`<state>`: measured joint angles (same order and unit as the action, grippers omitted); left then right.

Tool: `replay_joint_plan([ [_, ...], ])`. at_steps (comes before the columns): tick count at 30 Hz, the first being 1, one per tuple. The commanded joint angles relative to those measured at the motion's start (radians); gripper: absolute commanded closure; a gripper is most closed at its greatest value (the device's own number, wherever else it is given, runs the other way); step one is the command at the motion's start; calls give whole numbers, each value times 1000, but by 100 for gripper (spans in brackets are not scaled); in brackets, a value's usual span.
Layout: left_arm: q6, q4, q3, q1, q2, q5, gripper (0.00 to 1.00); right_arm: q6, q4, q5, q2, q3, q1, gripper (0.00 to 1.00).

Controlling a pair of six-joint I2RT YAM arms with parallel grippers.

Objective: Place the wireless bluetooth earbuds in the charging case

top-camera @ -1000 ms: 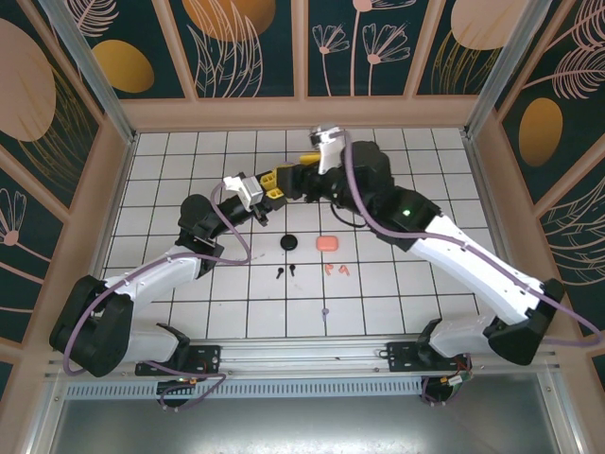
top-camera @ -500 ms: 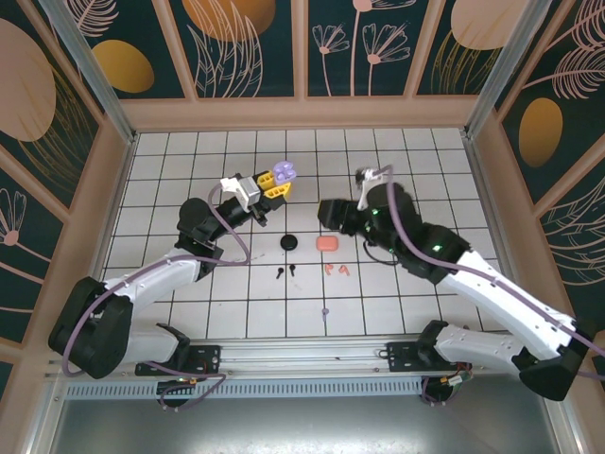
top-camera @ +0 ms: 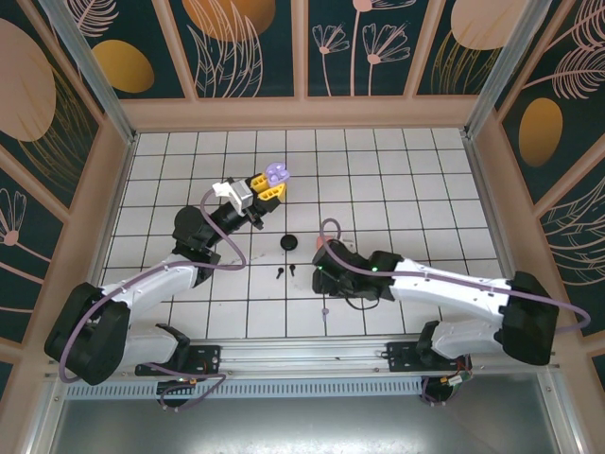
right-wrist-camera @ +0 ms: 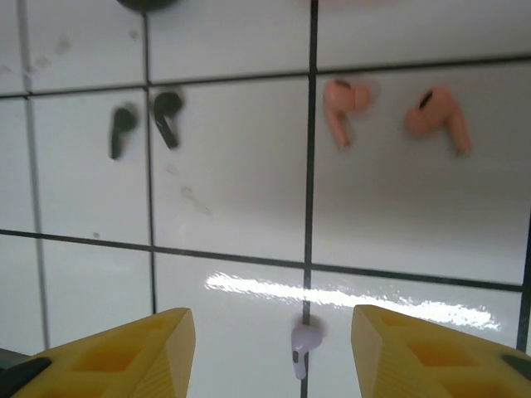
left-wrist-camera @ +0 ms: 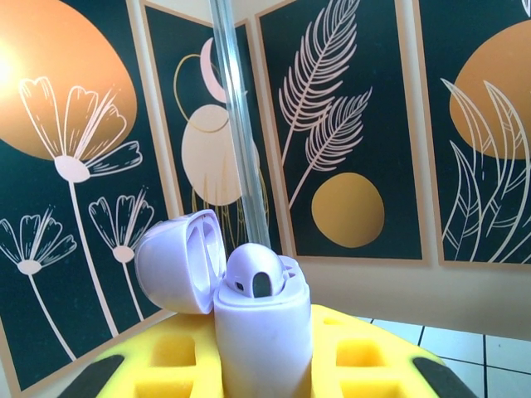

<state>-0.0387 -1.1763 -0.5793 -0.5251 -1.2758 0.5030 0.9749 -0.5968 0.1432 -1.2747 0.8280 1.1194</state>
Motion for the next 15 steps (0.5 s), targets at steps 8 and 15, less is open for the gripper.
replay_joint_plan([
  [8,-15,-66,31,-7,47,-26,100,245,-2,29,-154,-40,107,55],
  [15,-21,-82,46,-7,56,-27,100,266,-4,21,-248,-6,140,57],
])
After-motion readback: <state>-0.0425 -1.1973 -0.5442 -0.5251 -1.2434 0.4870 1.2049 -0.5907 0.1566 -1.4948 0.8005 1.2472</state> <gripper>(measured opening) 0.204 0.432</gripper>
